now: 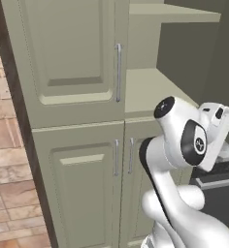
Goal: Retrieve the tupperware from the cabinet, then place the raw meat into the tupperware to avoid contamination.
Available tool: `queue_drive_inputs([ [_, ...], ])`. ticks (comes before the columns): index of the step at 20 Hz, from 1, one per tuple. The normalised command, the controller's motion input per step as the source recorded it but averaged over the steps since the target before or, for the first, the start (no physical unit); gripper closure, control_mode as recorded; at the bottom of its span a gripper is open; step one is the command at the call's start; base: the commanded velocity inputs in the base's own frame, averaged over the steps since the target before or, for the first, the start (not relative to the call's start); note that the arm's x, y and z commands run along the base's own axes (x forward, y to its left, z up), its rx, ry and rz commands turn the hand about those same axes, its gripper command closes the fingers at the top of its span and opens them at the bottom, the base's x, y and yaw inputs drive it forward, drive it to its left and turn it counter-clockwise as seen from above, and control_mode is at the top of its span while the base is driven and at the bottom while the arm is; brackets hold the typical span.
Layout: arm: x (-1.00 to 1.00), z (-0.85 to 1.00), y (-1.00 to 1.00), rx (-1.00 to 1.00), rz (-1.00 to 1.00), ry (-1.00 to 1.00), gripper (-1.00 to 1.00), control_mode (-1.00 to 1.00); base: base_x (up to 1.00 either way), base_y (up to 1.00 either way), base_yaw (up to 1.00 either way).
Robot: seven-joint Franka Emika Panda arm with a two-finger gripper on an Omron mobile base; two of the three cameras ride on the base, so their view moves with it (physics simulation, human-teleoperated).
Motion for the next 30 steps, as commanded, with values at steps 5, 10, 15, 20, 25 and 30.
queue_drive_inputs([
  [5, -0.07, -0.04, 0.65, 0.01, 0.16, -0.16, -1.0, -1.0, 0.0, 0.0, 0.0],
  [10, 0.47, -0.04, 0.11, 0.27, -0.14, -0.4, -1.0, -1.0, 0.0, 0.0, 0.0],
  [15, 0.28, -0.19, 0.0, 0.41, -0.29, -0.34, -1.0, -1.0, 0.0, 0.0, 0.0],
  [20, 0.27, -0.13, 0.03, 0.38, -0.28, -0.3, -1.0, -1.0, 0.0, 0.0, 0.0],
  [25, 0.21, 0.0, 0.3, 0.25, -0.19, -0.24, -1.0, -1.0, 0.0, 0.0, 0.0],
  [30, 0.12, 0.12, 0.2, 0.28, -0.12, -0.2, -1.0, -1.0, 0.0, 0.0, 0.0],
])
